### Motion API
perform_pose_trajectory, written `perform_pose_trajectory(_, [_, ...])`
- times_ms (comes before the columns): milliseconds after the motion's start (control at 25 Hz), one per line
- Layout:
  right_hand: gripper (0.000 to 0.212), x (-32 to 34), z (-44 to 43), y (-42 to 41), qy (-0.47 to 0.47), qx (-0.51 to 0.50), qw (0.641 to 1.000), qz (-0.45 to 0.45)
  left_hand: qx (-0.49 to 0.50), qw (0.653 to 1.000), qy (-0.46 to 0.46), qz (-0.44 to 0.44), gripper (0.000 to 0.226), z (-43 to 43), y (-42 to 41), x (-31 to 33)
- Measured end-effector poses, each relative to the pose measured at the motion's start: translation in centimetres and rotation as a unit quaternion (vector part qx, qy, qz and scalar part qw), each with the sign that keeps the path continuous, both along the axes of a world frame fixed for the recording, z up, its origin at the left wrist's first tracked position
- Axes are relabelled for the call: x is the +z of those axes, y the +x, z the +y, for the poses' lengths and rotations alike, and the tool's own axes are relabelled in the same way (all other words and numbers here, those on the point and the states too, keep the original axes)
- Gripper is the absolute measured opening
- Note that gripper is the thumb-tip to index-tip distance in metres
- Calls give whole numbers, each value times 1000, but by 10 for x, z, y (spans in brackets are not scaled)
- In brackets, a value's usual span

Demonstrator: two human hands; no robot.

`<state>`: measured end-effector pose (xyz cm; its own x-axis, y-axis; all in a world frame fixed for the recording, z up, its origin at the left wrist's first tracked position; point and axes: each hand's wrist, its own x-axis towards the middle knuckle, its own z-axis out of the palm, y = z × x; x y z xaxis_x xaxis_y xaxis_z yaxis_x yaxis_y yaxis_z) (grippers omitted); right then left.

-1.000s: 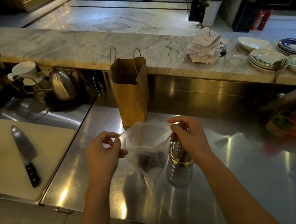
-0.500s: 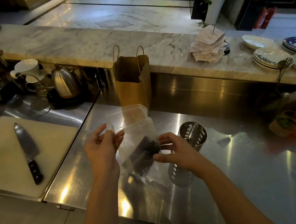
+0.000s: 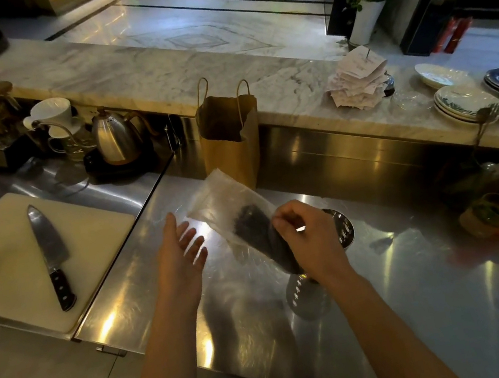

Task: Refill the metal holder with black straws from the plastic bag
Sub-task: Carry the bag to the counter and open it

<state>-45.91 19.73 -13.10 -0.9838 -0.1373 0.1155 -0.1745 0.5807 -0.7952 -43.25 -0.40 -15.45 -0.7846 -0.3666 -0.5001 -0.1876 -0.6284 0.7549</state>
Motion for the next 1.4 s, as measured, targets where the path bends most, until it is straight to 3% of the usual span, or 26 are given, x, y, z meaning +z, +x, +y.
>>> perform_pose_trajectory(240, [15, 35, 1, -2, 40, 2, 997, 60, -128, 987, 83, -54, 102, 26, 3, -51])
perform_pose_trajectory(440, [17, 66, 4, -3, 46, 30, 994, 89, -218, 966, 138, 26, 104, 43, -15, -61])
perform_pose_trajectory(560, [13, 70, 3, -9, 58, -2, 985, 165, -221, 962, 157, 37, 103, 51, -26, -62])
perform_pose_trajectory(640, [14, 70, 2, -11, 80, -7, 986, 147, -232, 960, 152, 26, 109, 56, -33, -68])
perform_pose_trajectory(840, [14, 79, 8, -10, 114, 12, 982, 151, -227, 962, 150, -20, 65, 73, -39, -73])
perform_pose_trajectory(1000, [15, 85, 11, -12, 143, 16, 981, 126, -275, 947, 158, 57, 105, 69, -37, -81])
perform_pose_trajectory(1400, [12, 79, 20, -7, 156, -6, 976, 150, -260, 948, 167, 76, 119, 73, -43, -87])
